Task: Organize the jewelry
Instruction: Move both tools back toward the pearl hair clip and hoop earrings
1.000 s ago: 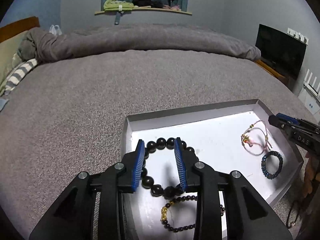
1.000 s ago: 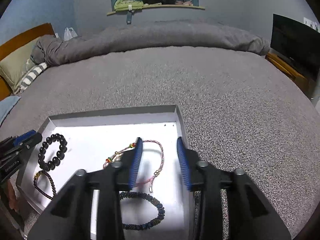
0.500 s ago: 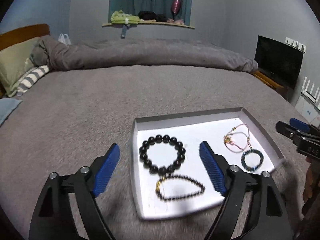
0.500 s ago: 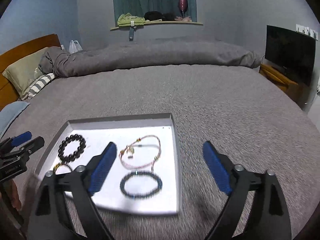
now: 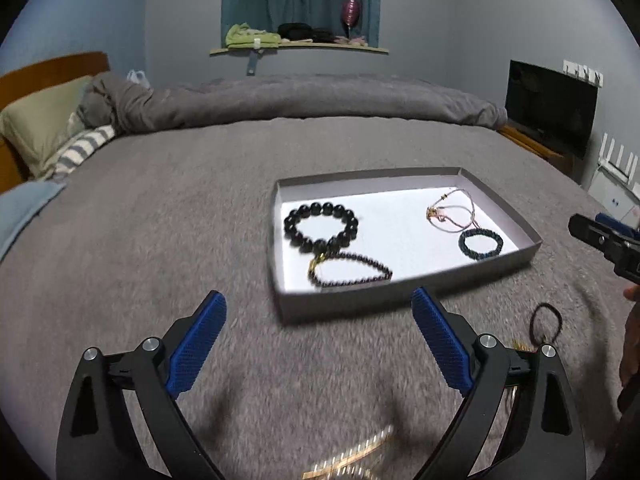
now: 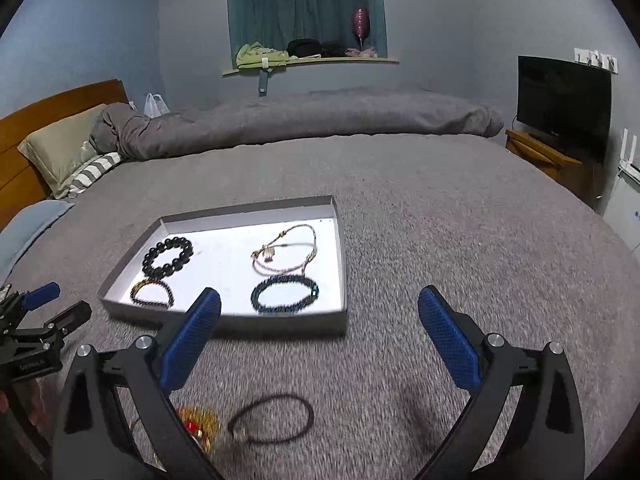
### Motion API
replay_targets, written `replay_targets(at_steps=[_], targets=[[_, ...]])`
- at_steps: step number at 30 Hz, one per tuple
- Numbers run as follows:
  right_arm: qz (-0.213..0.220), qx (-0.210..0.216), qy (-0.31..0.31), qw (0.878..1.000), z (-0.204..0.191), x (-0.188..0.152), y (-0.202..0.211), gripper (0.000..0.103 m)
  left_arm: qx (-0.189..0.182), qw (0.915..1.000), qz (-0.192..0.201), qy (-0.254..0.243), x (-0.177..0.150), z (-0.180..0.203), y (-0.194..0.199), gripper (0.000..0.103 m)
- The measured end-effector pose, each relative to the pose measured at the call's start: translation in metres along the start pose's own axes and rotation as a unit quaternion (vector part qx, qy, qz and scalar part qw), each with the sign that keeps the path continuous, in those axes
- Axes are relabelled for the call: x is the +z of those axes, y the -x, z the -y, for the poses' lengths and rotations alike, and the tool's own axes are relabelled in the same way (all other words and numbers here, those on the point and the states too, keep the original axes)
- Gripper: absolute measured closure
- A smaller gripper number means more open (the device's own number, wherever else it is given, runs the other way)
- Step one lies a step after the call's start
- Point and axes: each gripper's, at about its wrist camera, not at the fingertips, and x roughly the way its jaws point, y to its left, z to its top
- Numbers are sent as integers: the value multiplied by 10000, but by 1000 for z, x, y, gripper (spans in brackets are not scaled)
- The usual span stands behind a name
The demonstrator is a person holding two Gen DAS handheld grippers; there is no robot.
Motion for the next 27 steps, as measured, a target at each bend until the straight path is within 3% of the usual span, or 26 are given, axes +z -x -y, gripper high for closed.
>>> replay_targets(at_steps=[6,12,20,27], targets=[[-8,-70,93,9999,5,-23,12,5,56,9998,11,194,-23,-16,18,7],[-281,-117,132,9995,10,-48,10,6,182,9997,-145,83,-48,-20,26,7],[-253,251,106,9993,1,-71,30,6,51,9999,-116,-108,-80,-9,55,7],[-296,765,568,9950,-36,-91,45,6,-227,9987,-371,-262,-105,0,64,9]])
